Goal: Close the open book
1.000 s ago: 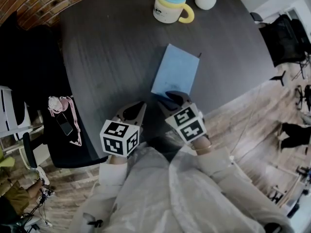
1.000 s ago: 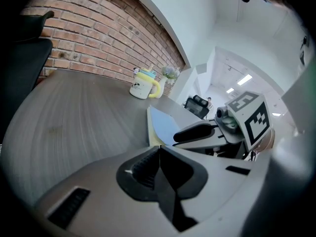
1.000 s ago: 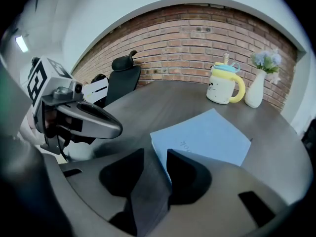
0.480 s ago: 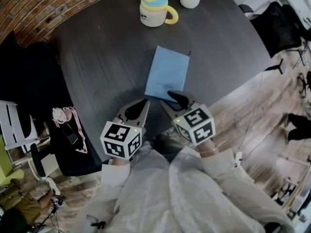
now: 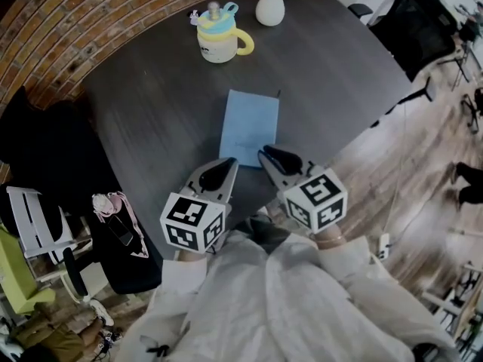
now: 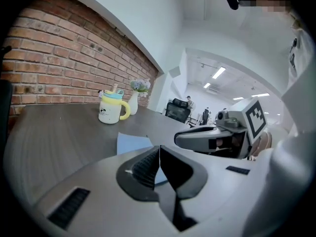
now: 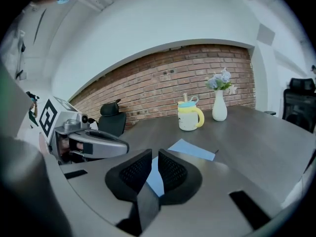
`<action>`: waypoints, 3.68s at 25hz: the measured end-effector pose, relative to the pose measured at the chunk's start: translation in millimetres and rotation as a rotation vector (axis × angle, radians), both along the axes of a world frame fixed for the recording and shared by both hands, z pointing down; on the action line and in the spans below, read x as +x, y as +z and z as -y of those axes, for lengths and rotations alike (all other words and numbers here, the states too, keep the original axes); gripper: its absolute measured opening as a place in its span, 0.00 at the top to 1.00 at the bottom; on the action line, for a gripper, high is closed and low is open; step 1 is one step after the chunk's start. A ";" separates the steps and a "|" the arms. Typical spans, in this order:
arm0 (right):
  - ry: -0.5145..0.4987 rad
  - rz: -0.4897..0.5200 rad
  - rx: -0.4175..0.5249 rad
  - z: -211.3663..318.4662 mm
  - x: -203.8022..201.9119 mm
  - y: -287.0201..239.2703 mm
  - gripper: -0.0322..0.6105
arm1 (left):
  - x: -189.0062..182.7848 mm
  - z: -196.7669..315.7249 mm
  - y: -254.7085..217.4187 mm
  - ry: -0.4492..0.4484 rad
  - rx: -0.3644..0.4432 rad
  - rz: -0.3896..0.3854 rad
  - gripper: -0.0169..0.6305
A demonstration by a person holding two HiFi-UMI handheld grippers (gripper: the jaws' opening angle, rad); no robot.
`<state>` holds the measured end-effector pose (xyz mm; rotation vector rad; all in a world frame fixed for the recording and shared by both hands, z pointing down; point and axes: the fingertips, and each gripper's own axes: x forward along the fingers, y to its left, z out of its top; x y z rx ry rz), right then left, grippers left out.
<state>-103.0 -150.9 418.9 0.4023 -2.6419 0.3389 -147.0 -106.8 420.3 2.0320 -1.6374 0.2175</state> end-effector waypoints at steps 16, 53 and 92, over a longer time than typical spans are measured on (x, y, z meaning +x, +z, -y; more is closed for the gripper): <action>0.054 0.105 0.012 14.0 31.5 -45.2 0.93 | 22.3 22.6 -23.6 0.076 0.023 0.083 0.96; 0.034 0.126 -0.023 5.0 58.4 -41.1 0.93 | 54.6 24.0 -7.3 0.134 -0.077 0.007 0.96; 0.014 0.114 -0.021 -5.3 53.4 -34.7 0.94 | 58.3 12.5 -4.7 0.157 -0.080 0.014 0.96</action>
